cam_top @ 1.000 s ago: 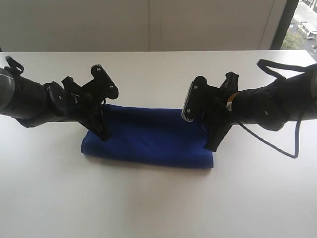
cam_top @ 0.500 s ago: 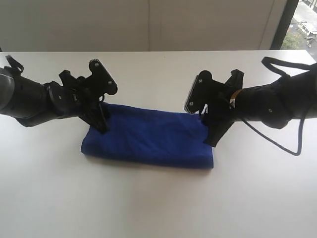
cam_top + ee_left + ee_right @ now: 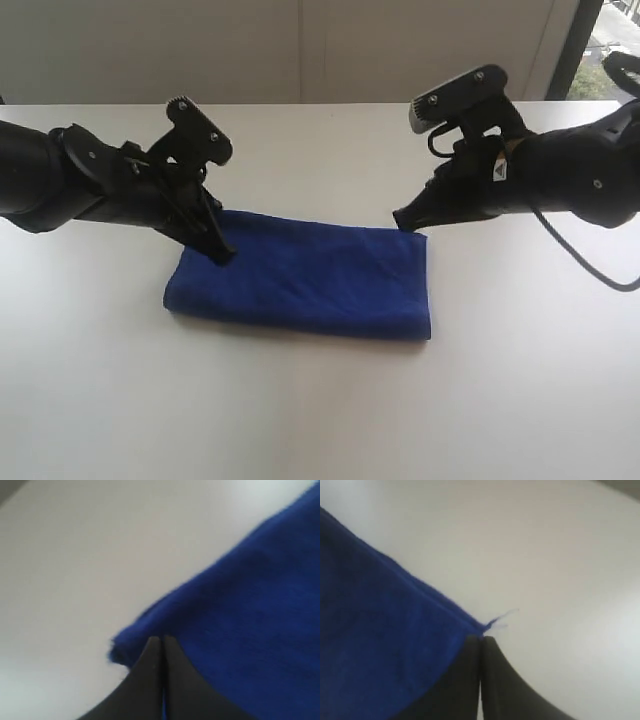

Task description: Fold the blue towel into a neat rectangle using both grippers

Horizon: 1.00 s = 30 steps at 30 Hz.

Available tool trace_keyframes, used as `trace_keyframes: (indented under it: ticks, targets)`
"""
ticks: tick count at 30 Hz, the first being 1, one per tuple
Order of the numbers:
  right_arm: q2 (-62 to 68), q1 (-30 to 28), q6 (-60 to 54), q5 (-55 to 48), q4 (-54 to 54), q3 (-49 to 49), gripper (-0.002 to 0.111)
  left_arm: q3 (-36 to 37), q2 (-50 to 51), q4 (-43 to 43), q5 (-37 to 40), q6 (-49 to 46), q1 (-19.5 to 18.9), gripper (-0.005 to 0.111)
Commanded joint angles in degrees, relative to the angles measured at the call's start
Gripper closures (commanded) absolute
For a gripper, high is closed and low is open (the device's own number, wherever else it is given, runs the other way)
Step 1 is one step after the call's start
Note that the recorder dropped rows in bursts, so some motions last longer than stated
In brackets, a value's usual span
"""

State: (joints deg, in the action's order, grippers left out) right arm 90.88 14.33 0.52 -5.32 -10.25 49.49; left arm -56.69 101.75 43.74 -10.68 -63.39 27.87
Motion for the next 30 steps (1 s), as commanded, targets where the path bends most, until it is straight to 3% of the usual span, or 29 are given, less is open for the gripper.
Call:
trace_keyframes:
  ticks: [1, 11, 15, 23, 30]
  targets:
    - [0.2, 2.1, 3.6, -7.1, 2.1, 0.0, 0.108, -0.1, -0.4, 1.4, 11.2, 2.0, 0.2, 0.107]
    - [2.5, 5.5, 4.8, -14.4, 11.8, 0.3, 0.108, -0.1, -1.9, 1.5, 15.4, 16.8, 0.0, 0.107]
    - [5.3, 5.5, 4.9, -20.1, 13.4, 4.2, 0.108, -0.4, -1.7, 1.5, 16.3, 21.8, -2.4, 0.107]
    - [12.1, 4.4, 6.3, -25.2, 13.4, 12.0, 0.108, -4.7, -0.5, 1.5, 28.2, 24.4, -10.4, 0.107]
    - [19.5, 4.0, 7.3, -22.0, 13.4, 12.0, 0.108, -4.7, 5.5, 1.8, 33.0, 23.9, -9.5, 0.107]
